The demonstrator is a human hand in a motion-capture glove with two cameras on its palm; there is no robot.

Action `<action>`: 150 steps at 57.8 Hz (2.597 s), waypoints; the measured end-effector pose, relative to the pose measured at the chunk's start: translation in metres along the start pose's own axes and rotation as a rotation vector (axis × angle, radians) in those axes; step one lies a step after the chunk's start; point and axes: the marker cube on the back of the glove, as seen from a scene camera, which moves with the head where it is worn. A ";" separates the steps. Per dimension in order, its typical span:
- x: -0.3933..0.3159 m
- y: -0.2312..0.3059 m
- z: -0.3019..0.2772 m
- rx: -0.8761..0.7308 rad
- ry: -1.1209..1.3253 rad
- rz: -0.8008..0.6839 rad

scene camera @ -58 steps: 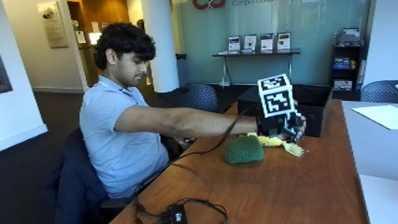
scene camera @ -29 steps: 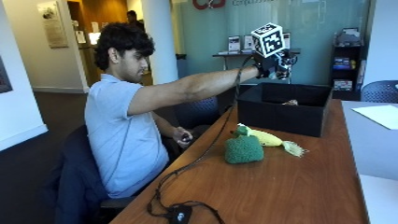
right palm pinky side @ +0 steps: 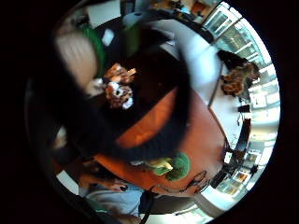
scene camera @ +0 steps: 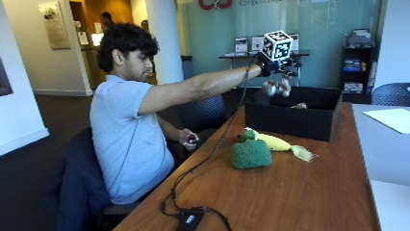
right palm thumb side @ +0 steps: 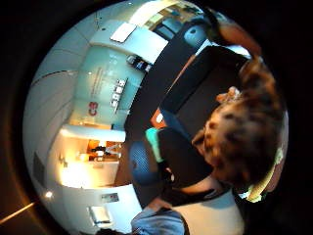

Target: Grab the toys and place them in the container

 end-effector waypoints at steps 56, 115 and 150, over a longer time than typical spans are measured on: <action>0.223 0.202 -0.113 0.063 0.236 0.322; 0.283 0.301 0.117 -0.306 0.350 0.372; 0.275 0.278 0.107 -0.028 0.363 0.244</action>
